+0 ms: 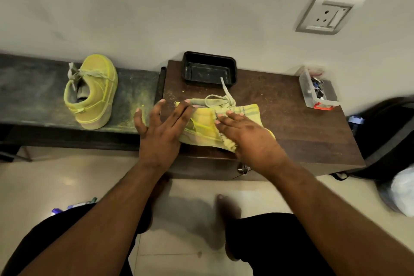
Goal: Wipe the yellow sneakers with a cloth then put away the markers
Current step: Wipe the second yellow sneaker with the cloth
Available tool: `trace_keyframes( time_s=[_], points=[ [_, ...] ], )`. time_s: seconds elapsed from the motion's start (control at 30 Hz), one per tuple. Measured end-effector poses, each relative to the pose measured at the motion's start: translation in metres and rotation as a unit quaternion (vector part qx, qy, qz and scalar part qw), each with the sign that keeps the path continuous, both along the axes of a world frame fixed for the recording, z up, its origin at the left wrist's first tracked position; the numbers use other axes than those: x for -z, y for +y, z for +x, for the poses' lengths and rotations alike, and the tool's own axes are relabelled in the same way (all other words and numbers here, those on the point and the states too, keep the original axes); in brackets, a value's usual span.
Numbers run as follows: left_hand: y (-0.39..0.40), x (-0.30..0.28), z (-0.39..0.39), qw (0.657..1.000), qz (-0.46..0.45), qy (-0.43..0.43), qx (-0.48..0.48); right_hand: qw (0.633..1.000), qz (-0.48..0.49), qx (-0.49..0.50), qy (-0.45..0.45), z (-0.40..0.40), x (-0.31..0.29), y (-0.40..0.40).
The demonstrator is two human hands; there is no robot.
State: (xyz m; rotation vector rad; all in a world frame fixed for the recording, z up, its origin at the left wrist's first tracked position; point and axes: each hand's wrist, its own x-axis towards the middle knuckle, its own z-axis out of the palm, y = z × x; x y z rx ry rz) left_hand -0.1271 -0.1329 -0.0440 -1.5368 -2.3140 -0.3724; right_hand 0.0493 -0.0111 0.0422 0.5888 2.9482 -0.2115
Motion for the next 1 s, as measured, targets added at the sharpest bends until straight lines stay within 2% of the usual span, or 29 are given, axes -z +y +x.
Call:
trace_keyframes(
  time_s=[0.13,0.2,0.27,0.33,0.43,0.47,0.57,0.7,0.83,0.97,1.0],
  points=[
    [0.002,0.001,0.000,1.000,0.005,0.009,0.014,0.985,-0.035,-0.109,-0.131,0.029,-0.039,0.041],
    [0.003,0.002,0.003,0.999,0.012,0.023,0.022,0.956,-0.006,-0.163,-0.243,0.026,-0.060,0.055],
    [0.003,0.003,0.004,0.999,0.015,0.019,0.025,0.928,0.050,-0.226,-0.294,0.013,-0.075,0.061],
    [0.003,0.002,0.003,1.000,0.015,0.005,0.019,0.913,0.087,-0.292,-0.269,-0.004,-0.088,0.060],
    [0.003,0.001,0.004,1.000,0.009,-0.002,0.026,0.916,0.087,-0.355,-0.167,-0.025,-0.087,0.063],
    [0.002,0.001,0.004,1.000,0.008,-0.001,0.027,0.916,0.085,-0.363,-0.146,-0.030,-0.084,0.061],
    [0.000,0.003,0.000,1.000,0.005,0.003,0.016,0.913,0.081,-0.367,-0.160,-0.032,-0.062,0.056],
    [-0.001,0.004,-0.006,1.000,0.001,0.000,0.001,0.922,0.041,-0.367,-0.119,0.001,-0.041,0.066],
    [0.001,0.004,-0.003,1.000,0.003,0.016,0.019,0.925,-0.003,-0.352,-0.140,0.033,-0.040,0.072],
    [0.001,0.004,-0.001,1.000,0.001,-0.004,0.007,0.907,0.035,-0.294,-0.298,0.040,-0.059,0.078],
    [0.002,0.004,-0.001,1.000,-0.001,-0.007,0.006,0.909,0.028,-0.294,-0.294,0.039,-0.062,0.078]
  ],
)
